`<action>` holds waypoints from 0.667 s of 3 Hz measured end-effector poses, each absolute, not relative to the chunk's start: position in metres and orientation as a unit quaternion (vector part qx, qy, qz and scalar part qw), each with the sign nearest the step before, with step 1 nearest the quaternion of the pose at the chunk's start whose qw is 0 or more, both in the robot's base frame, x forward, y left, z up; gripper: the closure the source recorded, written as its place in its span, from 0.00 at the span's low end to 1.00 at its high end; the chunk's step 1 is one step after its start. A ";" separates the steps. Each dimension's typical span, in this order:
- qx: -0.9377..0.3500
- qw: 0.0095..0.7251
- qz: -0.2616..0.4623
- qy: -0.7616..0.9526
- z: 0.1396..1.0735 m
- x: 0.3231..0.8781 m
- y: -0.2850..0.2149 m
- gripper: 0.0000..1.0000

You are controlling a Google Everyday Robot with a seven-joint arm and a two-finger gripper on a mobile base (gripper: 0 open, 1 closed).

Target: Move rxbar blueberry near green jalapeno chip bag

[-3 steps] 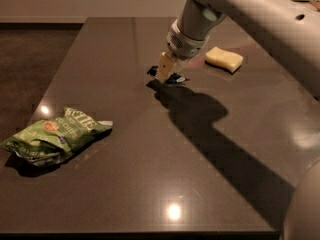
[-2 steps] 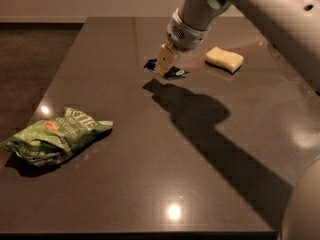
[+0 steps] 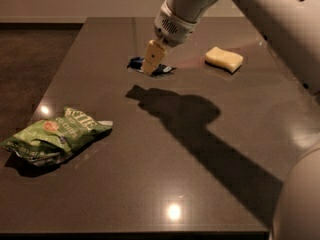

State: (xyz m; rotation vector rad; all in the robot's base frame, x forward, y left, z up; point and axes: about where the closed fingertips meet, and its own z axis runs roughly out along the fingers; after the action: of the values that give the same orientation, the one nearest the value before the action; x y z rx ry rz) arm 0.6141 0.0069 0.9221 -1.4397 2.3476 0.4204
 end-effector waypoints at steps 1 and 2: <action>-0.558 0.167 0.160 0.797 0.907 0.598 0.039 1.00; -0.600 0.158 0.165 0.766 0.891 0.584 0.067 1.00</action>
Offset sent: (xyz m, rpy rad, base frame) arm -0.0488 0.0917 -0.0487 -0.0126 -0.0065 0.3583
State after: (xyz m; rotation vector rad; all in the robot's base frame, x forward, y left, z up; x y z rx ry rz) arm 0.5837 0.0674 0.8911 -1.7168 2.1917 0.4729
